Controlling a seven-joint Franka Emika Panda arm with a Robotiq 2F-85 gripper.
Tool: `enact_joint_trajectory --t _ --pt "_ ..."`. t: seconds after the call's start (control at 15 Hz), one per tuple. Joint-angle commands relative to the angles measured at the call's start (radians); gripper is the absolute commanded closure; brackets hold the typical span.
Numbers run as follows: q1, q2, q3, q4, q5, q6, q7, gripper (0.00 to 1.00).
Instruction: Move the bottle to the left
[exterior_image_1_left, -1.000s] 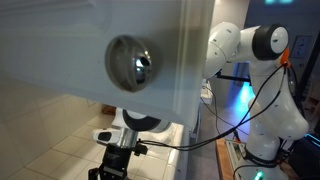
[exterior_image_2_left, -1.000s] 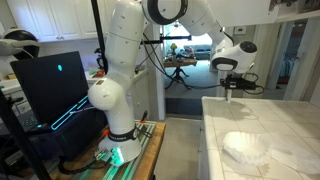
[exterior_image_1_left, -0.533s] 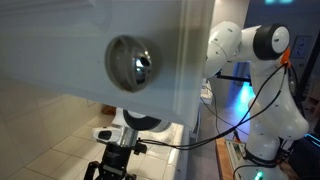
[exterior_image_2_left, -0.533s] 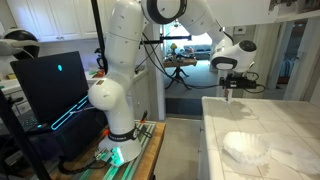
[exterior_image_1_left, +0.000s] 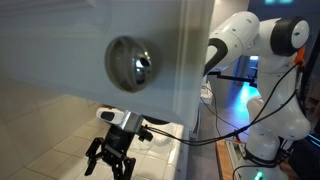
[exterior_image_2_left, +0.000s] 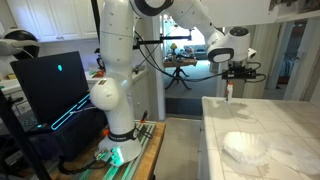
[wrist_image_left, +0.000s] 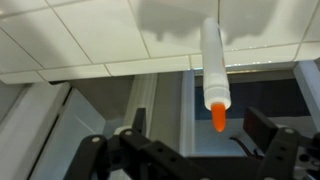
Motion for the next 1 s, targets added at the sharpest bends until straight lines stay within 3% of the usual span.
enact_joint_trajectory --t 0.0,0.2,0.4,0.6,0.93 --pt "0.027 -0.150 -0.090 -0.117 -0.208 -0.071 0.269 0.00" --pt "0.006 -0.237 -0.109 -0.130 -0.314 -0.154 0.456 0.00" --pt "0.007 -0.309 -0.127 -0.130 -0.307 -0.135 0.638 0.00" --pt "-0.017 -0.357 -0.121 -0.128 -0.360 -0.127 0.844 0.00" --pt "-0.031 -0.406 -0.171 -0.126 -0.475 -0.105 1.152 0.00"
